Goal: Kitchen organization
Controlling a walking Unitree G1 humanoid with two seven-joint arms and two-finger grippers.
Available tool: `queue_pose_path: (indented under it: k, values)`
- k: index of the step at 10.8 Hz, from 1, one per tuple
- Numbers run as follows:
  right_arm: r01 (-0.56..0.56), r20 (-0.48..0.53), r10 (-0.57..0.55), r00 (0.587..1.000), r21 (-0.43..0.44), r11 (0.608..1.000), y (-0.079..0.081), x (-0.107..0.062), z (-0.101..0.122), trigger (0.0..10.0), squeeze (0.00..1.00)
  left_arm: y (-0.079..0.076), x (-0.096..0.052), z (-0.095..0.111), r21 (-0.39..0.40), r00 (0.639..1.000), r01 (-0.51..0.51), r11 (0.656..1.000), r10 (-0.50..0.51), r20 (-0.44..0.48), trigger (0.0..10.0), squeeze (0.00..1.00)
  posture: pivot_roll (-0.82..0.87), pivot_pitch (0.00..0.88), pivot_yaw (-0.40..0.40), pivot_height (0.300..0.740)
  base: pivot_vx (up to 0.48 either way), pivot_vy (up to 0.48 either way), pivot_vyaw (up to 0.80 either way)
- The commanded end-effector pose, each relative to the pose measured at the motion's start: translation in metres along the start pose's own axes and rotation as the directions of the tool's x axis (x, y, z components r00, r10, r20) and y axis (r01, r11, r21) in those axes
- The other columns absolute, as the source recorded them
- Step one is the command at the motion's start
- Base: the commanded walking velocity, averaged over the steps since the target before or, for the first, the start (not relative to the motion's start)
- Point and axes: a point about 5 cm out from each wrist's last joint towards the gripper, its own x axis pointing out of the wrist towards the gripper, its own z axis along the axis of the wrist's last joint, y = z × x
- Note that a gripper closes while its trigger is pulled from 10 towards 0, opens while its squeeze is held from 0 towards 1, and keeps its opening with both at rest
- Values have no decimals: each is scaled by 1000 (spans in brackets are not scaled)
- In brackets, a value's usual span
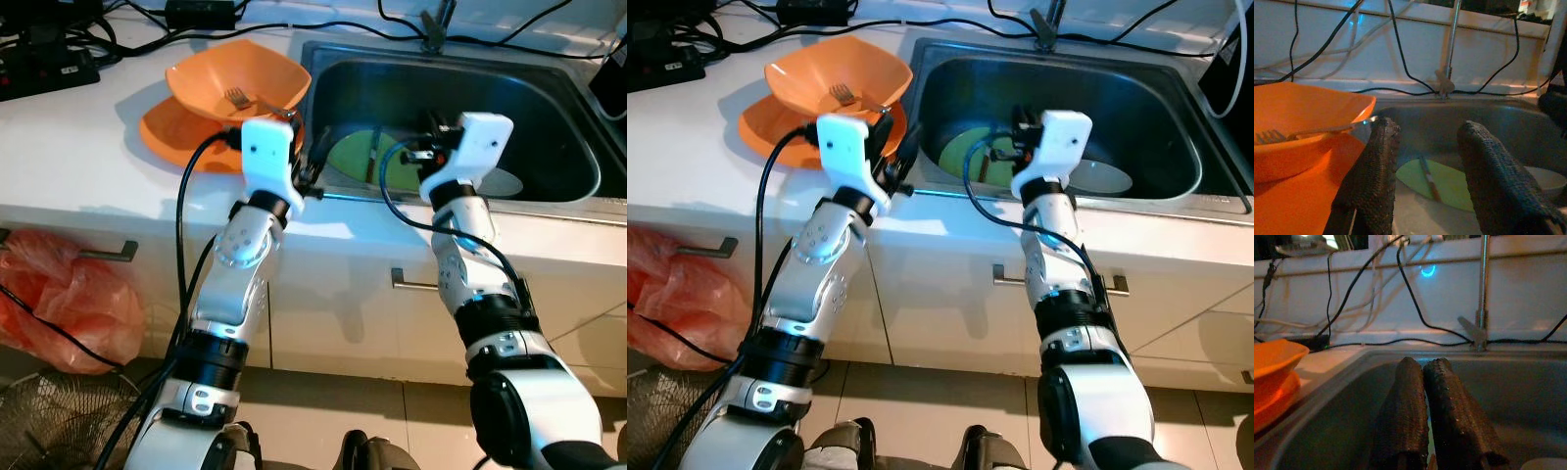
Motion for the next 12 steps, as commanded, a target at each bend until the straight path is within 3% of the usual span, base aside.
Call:
queue_pose_path:
  k: [1,5,12]
  values:
    - [15,7,-15,1000,10,1000,-4,-4,2,10000,0,-3,-2,-5,13,1000,-1,1000,1,-9,10000,0,66,123,-40,740,0,0,0]
    - [6,-21,-6,1000,27,1000,2,-11,-4,10000,0,-3,-2,-6,32,999,-34,999,34,1,10000,0,65,116,-42,740,0,0,0]
    - [-5,-53,7,999,37,999,6,-15,-8,10000,0,-2,0,-4,39,999,-49,998,48,15,10000,0,67,128,-45,740,0,-398,0]
